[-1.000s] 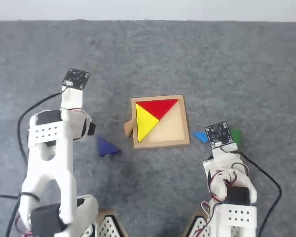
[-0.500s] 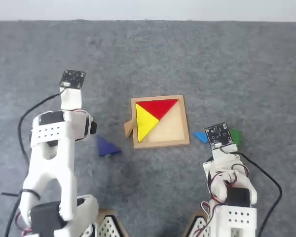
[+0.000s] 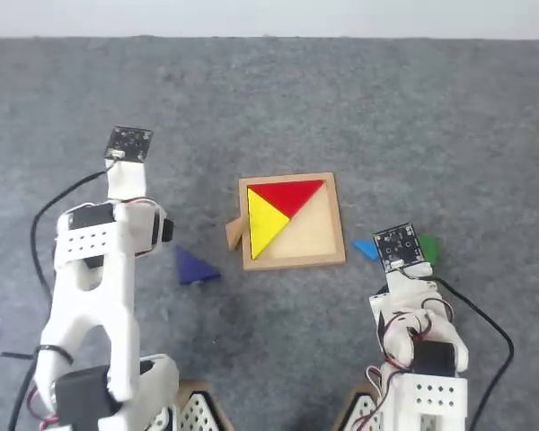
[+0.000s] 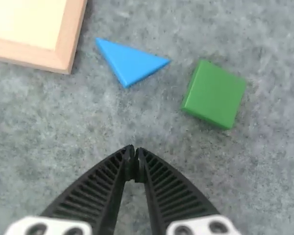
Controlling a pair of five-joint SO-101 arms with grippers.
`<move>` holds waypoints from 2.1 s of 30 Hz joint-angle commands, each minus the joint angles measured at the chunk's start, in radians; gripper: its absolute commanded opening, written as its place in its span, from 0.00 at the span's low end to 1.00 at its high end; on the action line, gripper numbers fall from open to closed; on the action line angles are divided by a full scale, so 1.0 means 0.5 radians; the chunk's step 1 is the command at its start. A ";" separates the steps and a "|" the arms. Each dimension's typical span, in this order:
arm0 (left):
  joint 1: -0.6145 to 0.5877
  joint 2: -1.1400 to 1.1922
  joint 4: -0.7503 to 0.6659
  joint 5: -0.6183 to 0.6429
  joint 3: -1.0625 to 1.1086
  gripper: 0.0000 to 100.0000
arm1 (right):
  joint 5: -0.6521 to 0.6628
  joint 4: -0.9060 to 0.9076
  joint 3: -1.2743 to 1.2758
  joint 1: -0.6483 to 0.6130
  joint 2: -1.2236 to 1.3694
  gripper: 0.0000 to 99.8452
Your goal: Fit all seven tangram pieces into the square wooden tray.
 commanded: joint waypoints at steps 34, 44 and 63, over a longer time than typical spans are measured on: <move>-0.285 1.427 0.420 -0.921 -1.217 0.20 | 0.018 0.005 0.031 -0.002 -0.029 0.01; -0.341 1.488 0.313 -0.991 -1.257 0.14 | 0.018 0.005 0.031 -0.005 -0.029 0.01; -0.123 1.491 1.412 -1.111 -2.058 0.08 | 0.018 0.005 0.031 -0.005 -0.029 0.01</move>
